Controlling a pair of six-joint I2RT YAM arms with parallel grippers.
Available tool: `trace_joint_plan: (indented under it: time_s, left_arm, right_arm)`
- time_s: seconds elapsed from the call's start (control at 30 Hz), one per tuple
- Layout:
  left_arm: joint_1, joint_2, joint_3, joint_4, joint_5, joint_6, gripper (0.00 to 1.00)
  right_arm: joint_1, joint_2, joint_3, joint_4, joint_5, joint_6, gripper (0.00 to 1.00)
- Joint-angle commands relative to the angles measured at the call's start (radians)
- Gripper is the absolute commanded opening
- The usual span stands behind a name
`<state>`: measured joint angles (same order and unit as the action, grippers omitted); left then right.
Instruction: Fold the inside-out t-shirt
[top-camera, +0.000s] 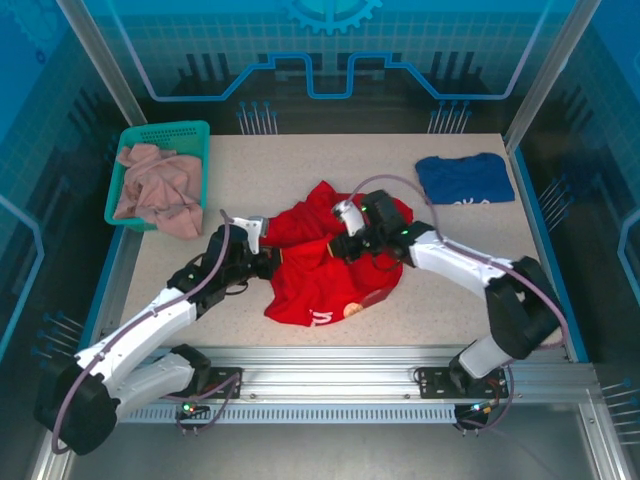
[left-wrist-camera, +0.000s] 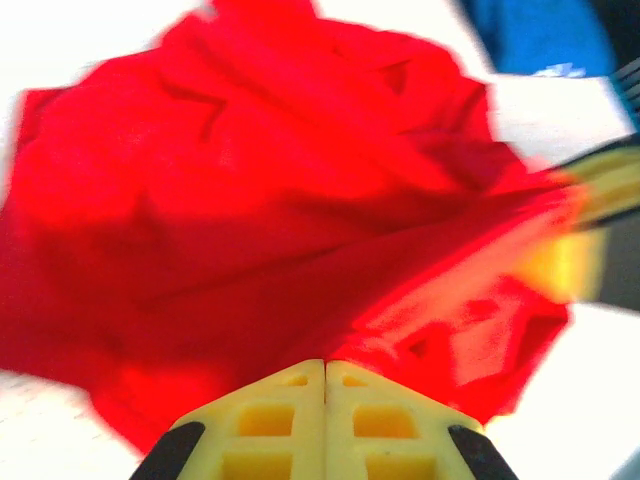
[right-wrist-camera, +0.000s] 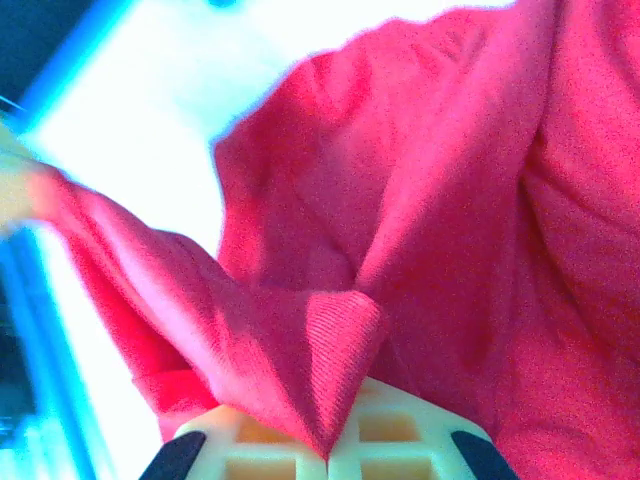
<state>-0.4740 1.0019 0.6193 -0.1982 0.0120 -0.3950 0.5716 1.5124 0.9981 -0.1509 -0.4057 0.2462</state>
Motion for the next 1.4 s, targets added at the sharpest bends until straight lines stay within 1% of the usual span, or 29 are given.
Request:
trace_joint_plan:
  time_s: [0.0, 0.03, 0.07, 0.13, 0.2, 0.23, 0.37, 0.47, 0.53, 0.73, 0.8, 0.93, 1.0, 1.1, 1.17, 1.23, 1.3, 1.33, 1.37]
  left_arm:
    - [0.005, 0.041, 0.010, -0.101, -0.146, -0.012, 0.03]
    - [0.003, 0.044, 0.014, -0.098, -0.130, -0.016, 0.06]
    - [0.002, 0.042, 0.016, -0.094, -0.112, -0.021, 0.11]
    - [-0.008, 0.025, 0.017, -0.090, -0.075, -0.027, 0.28]
    - [-0.033, -0.006, 0.016, -0.098, -0.070, -0.040, 0.42]
    - [-0.051, -0.024, 0.013, -0.103, -0.072, -0.049, 0.47]
    - [-0.133, -0.068, 0.018, -0.113, -0.088, -0.037, 0.62]
    - [-0.182, -0.058, 0.049, -0.144, -0.136, -0.012, 0.65]
    - [-0.195, -0.047, 0.062, -0.150, -0.145, -0.006, 0.64]
    - [-0.205, 0.028, 0.104, -0.116, -0.085, 0.044, 0.49]
    - [-0.206, 0.065, 0.125, -0.107, -0.069, 0.060, 0.49]
    - [-0.202, 0.167, 0.179, -0.121, -0.095, 0.085, 0.53]
    - [-0.198, 0.213, 0.194, -0.098, -0.074, 0.094, 0.52]
    - [-0.181, 0.260, 0.202, -0.034, -0.004, 0.085, 0.41]
    - [-0.161, 0.270, 0.202, 0.001, 0.053, 0.070, 0.28]
    - [-0.134, 0.254, 0.191, 0.036, 0.118, 0.058, 0.13]
    - [-0.109, 0.219, 0.170, 0.074, 0.206, 0.042, 0.04]
    - [-0.093, 0.200, 0.159, 0.088, 0.255, 0.030, 0.01]
    - [-0.081, 0.181, 0.151, 0.098, 0.304, 0.019, 0.00]
  right_arm:
    - [-0.010, -0.038, -0.017, 0.022, -0.258, 0.082, 0.00]
    - [-0.011, -0.038, -0.025, 0.042, -0.272, 0.111, 0.00]
    - [-0.012, -0.037, -0.031, 0.065, -0.278, 0.136, 0.00]
    - [-0.018, -0.028, -0.034, 0.107, -0.289, 0.190, 0.00]
    - [-0.021, -0.016, -0.025, 0.115, -0.286, 0.223, 0.00]
    - [-0.022, -0.010, -0.020, 0.113, -0.285, 0.231, 0.00]
    - [-0.023, 0.005, -0.011, 0.111, -0.286, 0.258, 0.00]
    - [-0.027, 0.008, -0.007, 0.102, -0.278, 0.267, 0.00]
    - [-0.032, 0.005, -0.007, 0.099, -0.275, 0.272, 0.00]
    - [-0.033, -0.006, -0.013, 0.094, -0.266, 0.277, 0.00]
    - [-0.033, -0.006, -0.014, 0.095, -0.267, 0.278, 0.00]
    - [-0.033, -0.013, -0.014, 0.097, -0.269, 0.283, 0.00]
    - [-0.033, -0.018, -0.015, 0.102, -0.272, 0.285, 0.00]
    - [-0.033, -0.023, -0.016, 0.100, -0.270, 0.283, 0.00]
    - [-0.036, -0.027, -0.020, 0.095, -0.269, 0.277, 0.00]
    - [-0.041, -0.030, -0.018, 0.067, -0.252, 0.255, 0.00]
    - [-0.045, -0.032, -0.006, 0.024, -0.222, 0.215, 0.00]
    - [-0.043, -0.031, 0.008, -0.021, -0.187, 0.180, 0.00]
    - [-0.037, -0.031, 0.026, -0.063, -0.144, 0.142, 0.00]
